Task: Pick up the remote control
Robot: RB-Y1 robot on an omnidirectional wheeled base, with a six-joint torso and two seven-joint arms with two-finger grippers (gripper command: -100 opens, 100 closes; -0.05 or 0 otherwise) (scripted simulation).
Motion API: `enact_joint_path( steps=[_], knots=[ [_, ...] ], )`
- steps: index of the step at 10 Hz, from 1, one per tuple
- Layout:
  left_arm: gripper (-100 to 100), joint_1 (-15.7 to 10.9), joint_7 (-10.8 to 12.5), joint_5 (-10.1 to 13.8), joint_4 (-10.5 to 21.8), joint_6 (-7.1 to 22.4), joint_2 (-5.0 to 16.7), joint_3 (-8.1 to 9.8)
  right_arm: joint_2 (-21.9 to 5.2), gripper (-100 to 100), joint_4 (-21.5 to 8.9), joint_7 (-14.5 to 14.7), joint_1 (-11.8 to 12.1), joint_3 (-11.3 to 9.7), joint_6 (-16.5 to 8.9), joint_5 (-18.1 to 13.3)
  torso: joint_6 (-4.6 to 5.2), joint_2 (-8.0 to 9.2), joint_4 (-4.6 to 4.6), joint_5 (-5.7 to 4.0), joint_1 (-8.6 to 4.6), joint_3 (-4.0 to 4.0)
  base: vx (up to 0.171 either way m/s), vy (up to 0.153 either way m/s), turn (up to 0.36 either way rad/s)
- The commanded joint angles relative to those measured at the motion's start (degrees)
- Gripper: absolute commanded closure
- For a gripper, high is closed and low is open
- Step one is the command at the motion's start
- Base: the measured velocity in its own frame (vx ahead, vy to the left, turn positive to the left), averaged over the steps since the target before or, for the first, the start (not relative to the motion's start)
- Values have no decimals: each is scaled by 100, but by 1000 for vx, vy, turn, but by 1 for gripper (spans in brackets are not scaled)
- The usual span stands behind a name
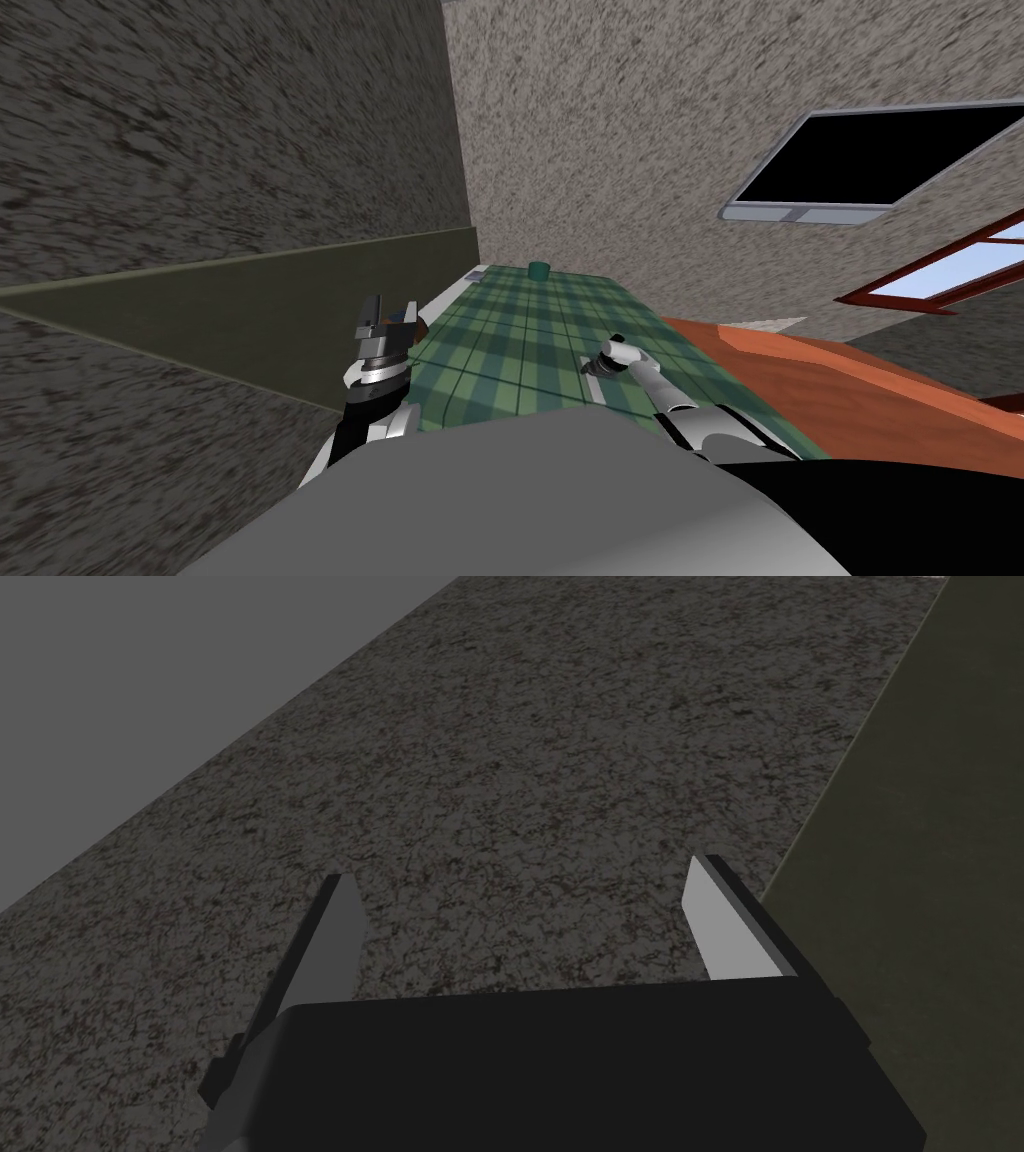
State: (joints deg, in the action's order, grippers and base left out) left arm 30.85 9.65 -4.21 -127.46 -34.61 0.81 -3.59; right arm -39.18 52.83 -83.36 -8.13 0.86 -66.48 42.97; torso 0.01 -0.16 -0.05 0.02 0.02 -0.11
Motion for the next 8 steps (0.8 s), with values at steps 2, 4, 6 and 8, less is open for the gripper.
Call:
enact_joint_path(
  steps=[2, 4, 6, 8],
  knots=[
    [0, 0, 0, 0, 0, 0, 0, 0, -1, 0, -4, -27, -1, -4, -21, 2, 1, 5, 2, 0, -2, 6, 7, 3, 0],
    [0, 0, 0, 0, 0, 0, 0, 0, 186, -100, -226, 165, 56, 49, 256, -101, 3, -3, 4, -2, -1, 13, 9, 5, -51],
    [0, -1, 0, 0, 0, 0, 0, 0, 205, -100, -216, 159, 76, 52, 263, -115, 2, -49, 7, -2, 4, 17, 7, 2, -17],
    [0, -1, 0, 0, 0, 0, 0, 0, 212, 100, -225, 171, 77, 53, 280, -118, 1, -63, 4, -1, 5, 11, 0, 0, 0]
  ],
)
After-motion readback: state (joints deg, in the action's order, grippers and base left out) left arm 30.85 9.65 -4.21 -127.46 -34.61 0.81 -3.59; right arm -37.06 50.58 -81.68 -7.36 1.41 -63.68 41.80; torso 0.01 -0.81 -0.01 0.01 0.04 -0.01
